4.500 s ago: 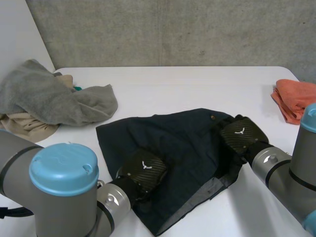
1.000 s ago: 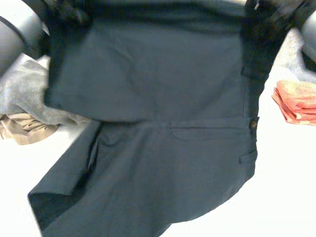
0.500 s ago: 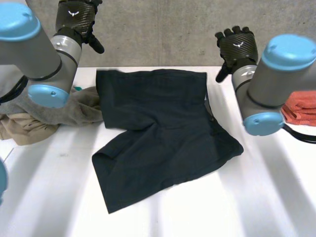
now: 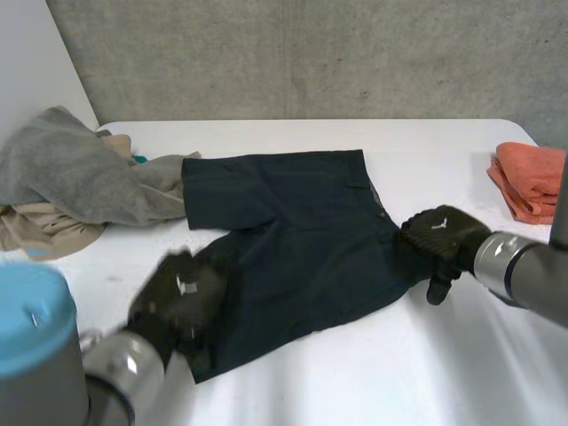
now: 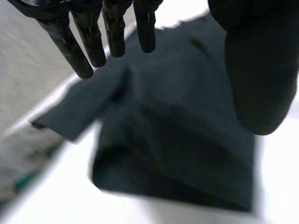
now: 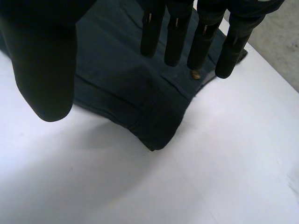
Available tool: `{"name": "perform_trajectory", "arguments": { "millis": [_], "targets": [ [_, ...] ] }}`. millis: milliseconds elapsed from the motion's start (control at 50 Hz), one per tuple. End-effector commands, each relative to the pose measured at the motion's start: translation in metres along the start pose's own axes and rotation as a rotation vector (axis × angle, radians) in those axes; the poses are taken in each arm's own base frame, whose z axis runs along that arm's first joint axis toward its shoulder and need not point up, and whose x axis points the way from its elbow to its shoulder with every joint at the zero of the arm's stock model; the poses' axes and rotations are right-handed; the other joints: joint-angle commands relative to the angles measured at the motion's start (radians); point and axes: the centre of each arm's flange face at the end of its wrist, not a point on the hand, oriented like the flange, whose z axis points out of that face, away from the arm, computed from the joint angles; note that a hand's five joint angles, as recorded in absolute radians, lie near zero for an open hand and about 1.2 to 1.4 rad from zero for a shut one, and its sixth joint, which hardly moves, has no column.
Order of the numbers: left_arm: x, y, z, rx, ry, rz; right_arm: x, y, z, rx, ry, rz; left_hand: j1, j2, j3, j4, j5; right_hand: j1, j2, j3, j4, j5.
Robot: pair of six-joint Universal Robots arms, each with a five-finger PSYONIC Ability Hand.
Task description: Fold the laundry.
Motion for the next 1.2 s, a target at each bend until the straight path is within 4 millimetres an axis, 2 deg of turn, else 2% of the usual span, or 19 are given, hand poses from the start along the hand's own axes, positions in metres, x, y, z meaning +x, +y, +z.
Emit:
{"name": "perform_trajectory", "arguments": {
  "millis": [20, 140, 220, 240, 300, 320, 400, 460, 540, 620, 680, 720, 760, 900, 980, 1060, 1120, 1140, 1200],
  "targets": [
    [0.020, 0.033, -0.003, -0.121, 0.026, 0.001, -0.009, 0.025, 0.029, 0.103, 0.035, -0.034, 0.062, 0.066, 0.069, 0.061, 0.058, 0.083, 0.090, 0.086, 0.080, 0.069],
    [0.018, 0.039, 0.010, -0.135, -0.018, -0.010, -0.012, 0.036, 0.042, 0.112, 0.057, -0.041, 0.059, 0.063, 0.066, 0.058, 0.055, 0.180, 0.186, 0.183, 0.177, 0.166],
    [0.017, 0.038, 0.020, -0.097, -0.043, -0.009, -0.010, 0.042, 0.048, 0.110, 0.071, -0.036, 0.085, 0.089, 0.092, 0.085, 0.082, 0.622, 0.629, 0.625, 0.619, 0.608],
    [0.016, 0.037, 0.023, -0.079, -0.055, -0.001, -0.010, 0.043, 0.049, 0.110, 0.074, -0.035, 0.161, 0.165, 0.168, 0.160, 0.157, 0.941, 0.947, 0.944, 0.938, 0.926],
    [0.016, 0.035, 0.028, -0.046, -0.072, 0.023, -0.010, 0.043, 0.047, 0.107, 0.078, -0.024, 0.378, 0.382, 0.385, 0.378, 0.375, 0.944, 0.950, 0.947, 0.941, 0.930],
    [0.016, 0.034, 0.030, -0.022, -0.086, 0.038, -0.011, 0.044, 0.045, 0.103, 0.080, -0.017, 0.580, 0.584, 0.587, 0.579, 0.576, 0.944, 0.950, 0.947, 0.941, 0.930],
    [0.015, 0.030, 0.036, 0.036, -0.117, 0.066, -0.012, 0.038, 0.034, 0.099, 0.092, -0.010, 1.100, 1.104, 1.107, 1.099, 1.096, 0.944, 0.950, 0.947, 0.941, 0.930],
    [0.014, 0.029, 0.040, 0.057, -0.127, 0.078, -0.009, 0.031, 0.022, 0.086, 0.101, -0.003, 1.104, 1.108, 1.111, 1.103, 1.100, 0.944, 0.950, 0.947, 0.941, 0.930],
    [0.013, 0.031, 0.041, 0.042, -0.121, 0.098, -0.004, 0.023, -0.005, 0.033, 0.095, 0.018, 1.104, 1.108, 1.111, 1.103, 1.100, 0.944, 0.950, 0.947, 0.941, 0.930],
    [0.014, 0.036, 0.027, -0.012, -0.050, 0.113, -0.002, 0.016, -0.040, -0.061, 0.054, 0.028, 1.104, 1.108, 1.111, 1.103, 1.100, 0.944, 0.950, 0.947, 0.941, 0.930],
    [0.011, 0.033, 0.014, -0.027, -0.017, 0.101, -0.005, 0.011, -0.052, -0.075, 0.021, 0.021, 1.104, 1.108, 1.111, 1.103, 1.100, 0.944, 0.950, 0.947, 0.941, 0.930],
    [0.009, 0.031, 0.009, -0.033, -0.009, 0.089, -0.007, 0.008, -0.052, -0.061, 0.019, 0.015, 1.104, 1.108, 1.111, 1.103, 1.100, 0.944, 0.950, 0.947, 0.941, 0.930],
    [0.007, 0.030, 0.004, -0.032, 0.003, 0.069, -0.009, 0.005, -0.050, -0.041, 0.025, 0.011, 0.929, 0.933, 0.936, 0.928, 0.925, 0.944, 0.950, 0.947, 0.941, 0.930],
    [0.003, 0.026, 0.004, -0.003, 0.006, 0.038, -0.007, 0.000, -0.044, -0.040, 0.081, 0.068, 0.946, 0.950, 0.953, 0.945, 0.942, 0.944, 0.950, 0.947, 0.941, 0.930],
    [0.002, 0.028, 0.004, -0.017, 0.012, 0.035, -0.012, -0.001, -0.047, -0.064, 0.081, 0.094, 1.104, 1.108, 1.111, 1.103, 1.100, 0.944, 0.950, 0.947, 0.941, 0.930],
    [0.003, 0.032, -0.001, -0.060, 0.021, 0.044, -0.017, 0.002, -0.054, -0.119, 0.048, 0.069, 1.104, 1.108, 1.111, 1.103, 1.100, 0.944, 0.950, 0.947, 0.941, 0.930],
    [0.006, 0.038, -0.013, -0.138, 0.059, 0.074, -0.028, 0.010, -0.073, -0.234, -0.052, -0.009, 1.104, 1.108, 1.111, 1.103, 1.100, 0.944, 0.950, 0.947, 0.941, 0.930],
    [0.009, 0.039, -0.024, -0.184, 0.097, 0.104, -0.030, 0.015, -0.084, -0.297, -0.111, -0.065, 1.104, 1.108, 1.111, 1.103, 1.100, 0.944, 0.950, 0.947, 0.941, 0.930],
    [0.012, 0.039, -0.036, -0.234, 0.147, 0.134, -0.032, 0.019, -0.097, -0.350, -0.187, -0.136, 1.104, 1.108, 1.111, 1.103, 1.100, 0.944, 0.950, 0.947, 0.941, 0.930]
  ]
}}
